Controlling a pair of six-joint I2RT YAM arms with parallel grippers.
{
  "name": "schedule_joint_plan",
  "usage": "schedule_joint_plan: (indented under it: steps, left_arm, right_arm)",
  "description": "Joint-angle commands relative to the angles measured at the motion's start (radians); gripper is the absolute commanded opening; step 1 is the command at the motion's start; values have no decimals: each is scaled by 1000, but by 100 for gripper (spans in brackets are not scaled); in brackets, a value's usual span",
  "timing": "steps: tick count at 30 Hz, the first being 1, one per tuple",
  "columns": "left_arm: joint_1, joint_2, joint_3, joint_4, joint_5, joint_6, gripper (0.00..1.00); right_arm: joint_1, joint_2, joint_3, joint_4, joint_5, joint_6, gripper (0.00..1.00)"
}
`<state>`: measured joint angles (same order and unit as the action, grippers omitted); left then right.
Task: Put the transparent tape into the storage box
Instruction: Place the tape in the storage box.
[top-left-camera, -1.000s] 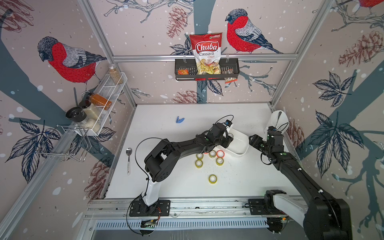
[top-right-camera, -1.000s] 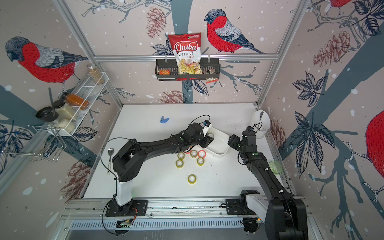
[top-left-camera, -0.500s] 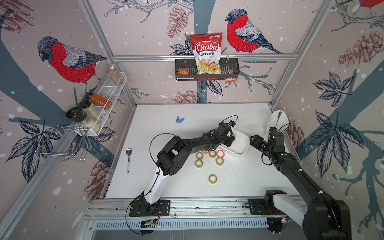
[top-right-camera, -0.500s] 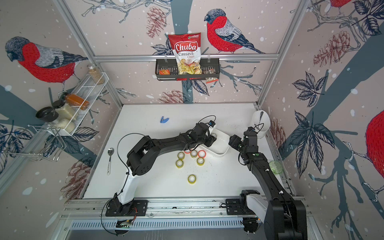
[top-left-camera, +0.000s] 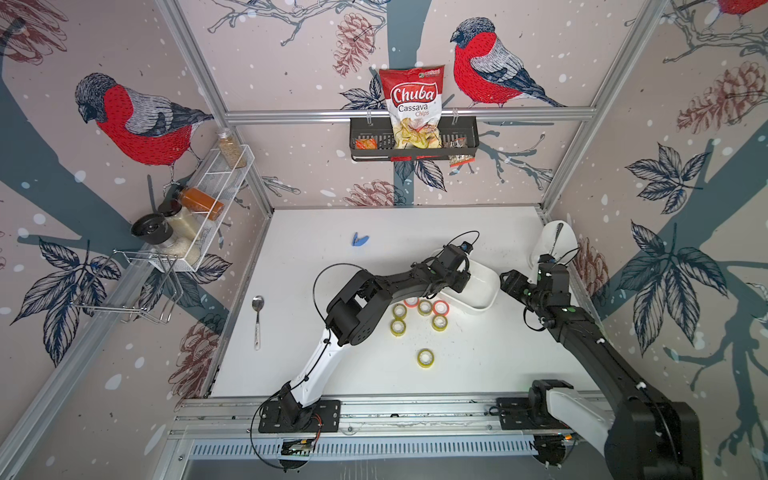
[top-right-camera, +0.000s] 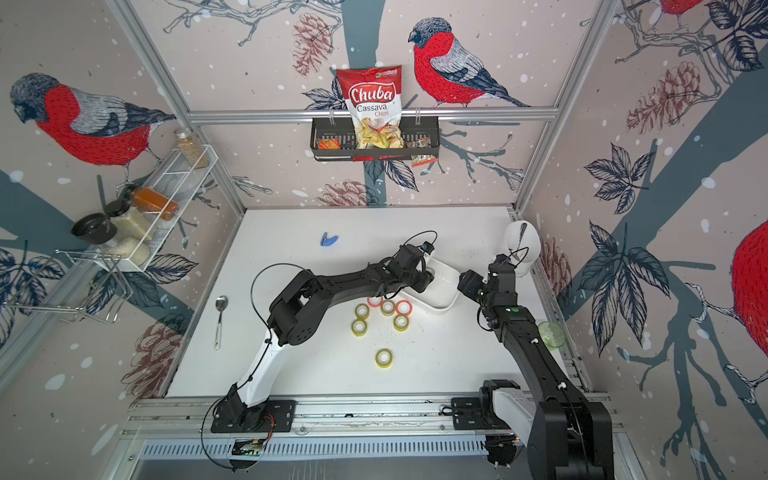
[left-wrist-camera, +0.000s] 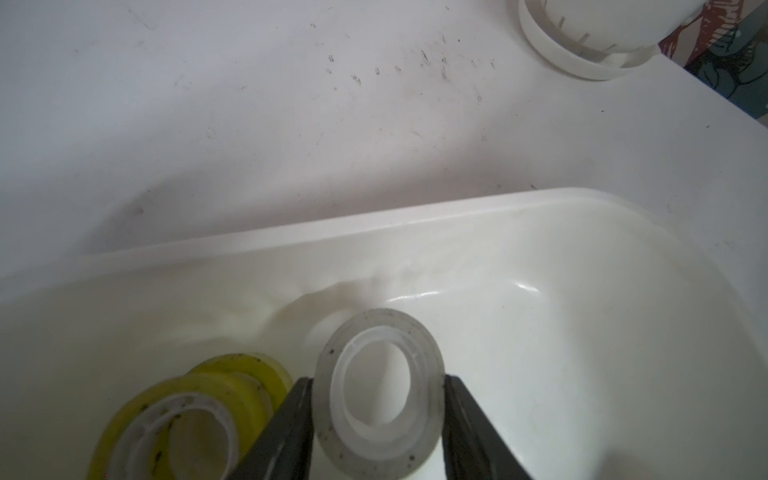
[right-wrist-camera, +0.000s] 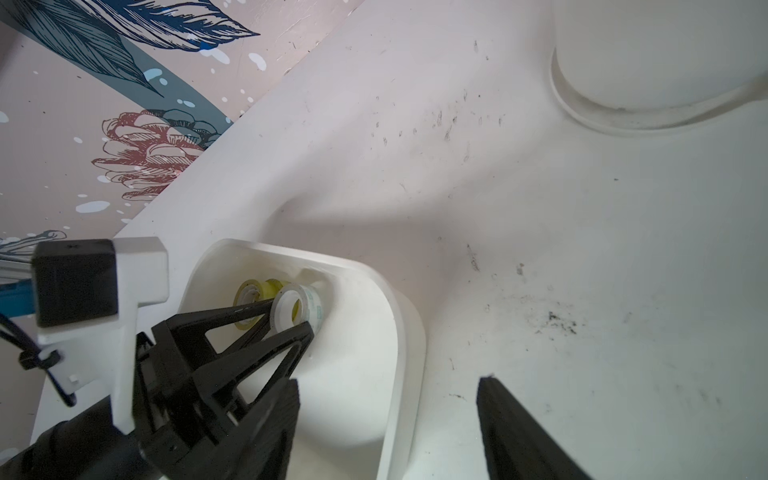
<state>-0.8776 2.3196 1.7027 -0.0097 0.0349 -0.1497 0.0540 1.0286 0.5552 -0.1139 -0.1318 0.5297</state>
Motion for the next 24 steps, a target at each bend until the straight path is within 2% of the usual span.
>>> schedule_joint_plan:
  steps: [1,11,17,20,24]
  left_arm:
    - [5,10,19,-19,-13,6,52]
    - [11,5,33,-19,14,4,59]
    - [12,-101,-38,29,59,-7,61]
    - [19,-186,-98,63,83,-14,61]
    - [25,-307,-174,67,76,-16,62]
  right_arm:
    - [-2,-2,0,11,-8,10,73]
    - [-4,-9,-1,12,-6,8,73]
    - [8,-25,-2,17,3,-15,72]
    - [60,-21,11,16,41,-39,72]
    - [212,14,81,-43,167,-84,73]
